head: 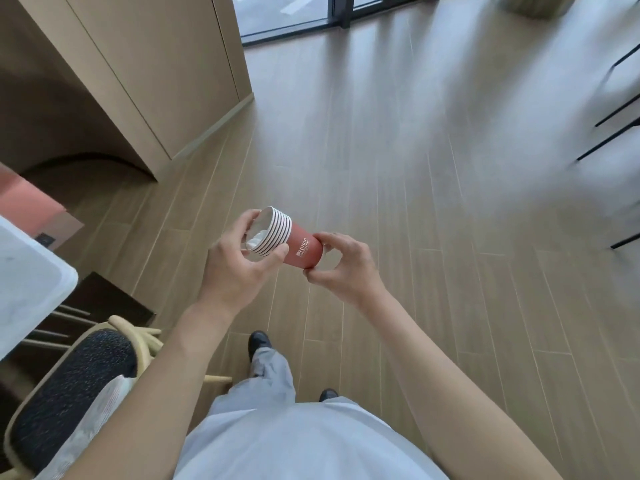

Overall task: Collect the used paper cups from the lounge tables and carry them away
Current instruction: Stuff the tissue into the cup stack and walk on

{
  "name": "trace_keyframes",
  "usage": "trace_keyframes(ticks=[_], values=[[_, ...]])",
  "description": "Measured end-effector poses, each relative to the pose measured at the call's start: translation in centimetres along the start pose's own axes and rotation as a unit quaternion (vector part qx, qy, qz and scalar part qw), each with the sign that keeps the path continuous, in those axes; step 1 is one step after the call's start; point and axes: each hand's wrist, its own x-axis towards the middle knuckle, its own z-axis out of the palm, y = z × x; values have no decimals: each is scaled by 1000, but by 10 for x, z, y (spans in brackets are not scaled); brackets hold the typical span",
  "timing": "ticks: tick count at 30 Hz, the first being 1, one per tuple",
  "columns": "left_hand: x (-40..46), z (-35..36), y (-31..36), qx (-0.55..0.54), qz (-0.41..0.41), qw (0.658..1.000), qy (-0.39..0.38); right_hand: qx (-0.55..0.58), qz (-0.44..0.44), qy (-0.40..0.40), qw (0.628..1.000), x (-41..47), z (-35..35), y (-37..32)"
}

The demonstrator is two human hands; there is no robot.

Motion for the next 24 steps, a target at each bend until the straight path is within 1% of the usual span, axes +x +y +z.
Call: trace_keyframes(ticks=[5, 9, 13, 15, 24], values=[[39, -6, -14, 3, -13, 1000, -7, 0, 5, -12, 1000, 40, 15, 0], [76, -14, -32, -15, -22, 1000, 0, -9, 3, -22, 1000, 82, 32, -2], [134, -27, -53, -24, -21, 999, -6, -23, 8, -8, 1000, 135, 54, -11], [163, -40, -70, -26, -15, 1000, 0, -23, 12, -5, 1000, 165, 71, -17], [258, -133, -149, -51, -42, 997, 30, -23, -1, -72, 997, 276, 167, -76]])
